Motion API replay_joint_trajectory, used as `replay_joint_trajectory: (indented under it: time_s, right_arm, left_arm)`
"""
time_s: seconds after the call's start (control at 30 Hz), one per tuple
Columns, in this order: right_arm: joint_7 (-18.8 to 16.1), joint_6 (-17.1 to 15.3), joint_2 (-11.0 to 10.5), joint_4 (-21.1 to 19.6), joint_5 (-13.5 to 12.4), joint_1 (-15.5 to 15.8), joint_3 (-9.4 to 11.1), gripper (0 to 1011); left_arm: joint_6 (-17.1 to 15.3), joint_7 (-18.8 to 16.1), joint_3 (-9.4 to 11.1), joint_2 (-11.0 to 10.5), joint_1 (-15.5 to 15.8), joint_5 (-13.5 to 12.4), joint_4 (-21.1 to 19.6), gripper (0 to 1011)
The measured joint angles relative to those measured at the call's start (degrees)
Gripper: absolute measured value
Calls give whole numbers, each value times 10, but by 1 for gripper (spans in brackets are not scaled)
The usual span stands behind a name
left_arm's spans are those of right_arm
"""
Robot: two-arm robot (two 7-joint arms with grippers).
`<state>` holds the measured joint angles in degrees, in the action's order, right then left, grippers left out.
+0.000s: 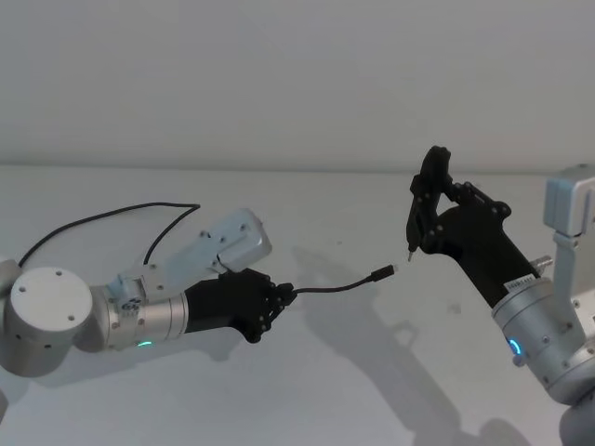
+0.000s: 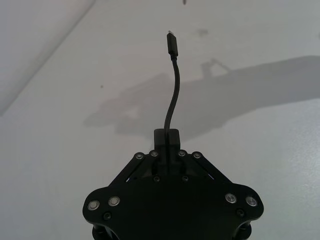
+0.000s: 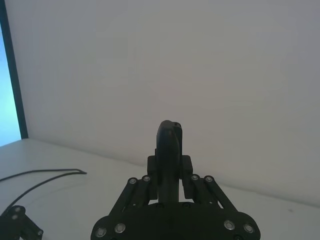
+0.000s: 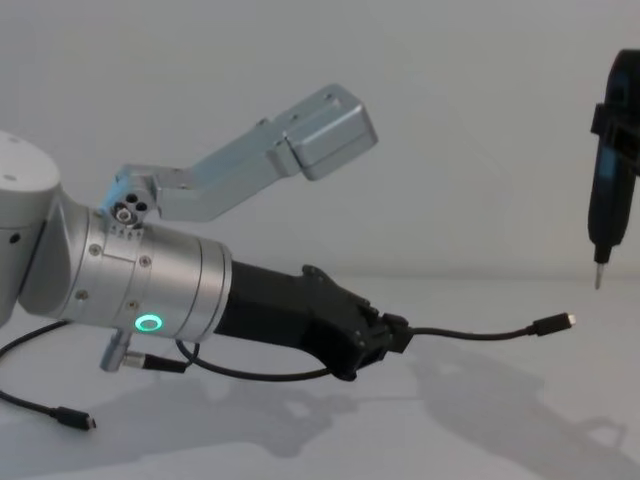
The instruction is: Pick up the data cable with the one hand.
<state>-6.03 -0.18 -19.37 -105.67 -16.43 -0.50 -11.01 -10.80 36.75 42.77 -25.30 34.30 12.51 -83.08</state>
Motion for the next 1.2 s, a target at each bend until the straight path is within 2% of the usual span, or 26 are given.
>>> replay_joint_trajectory:
  time_s: [0.47,1.2]
  right_arm:
    - [-13,1,5,3,-6,-11,8,275]
    - [-11,-4,22,22,-3,-11,20,274]
  left_arm:
    - [17,2,-1,-6,-2,-7,-18,36]
    - [24,3,-1,-8,-3,-10,-24,36]
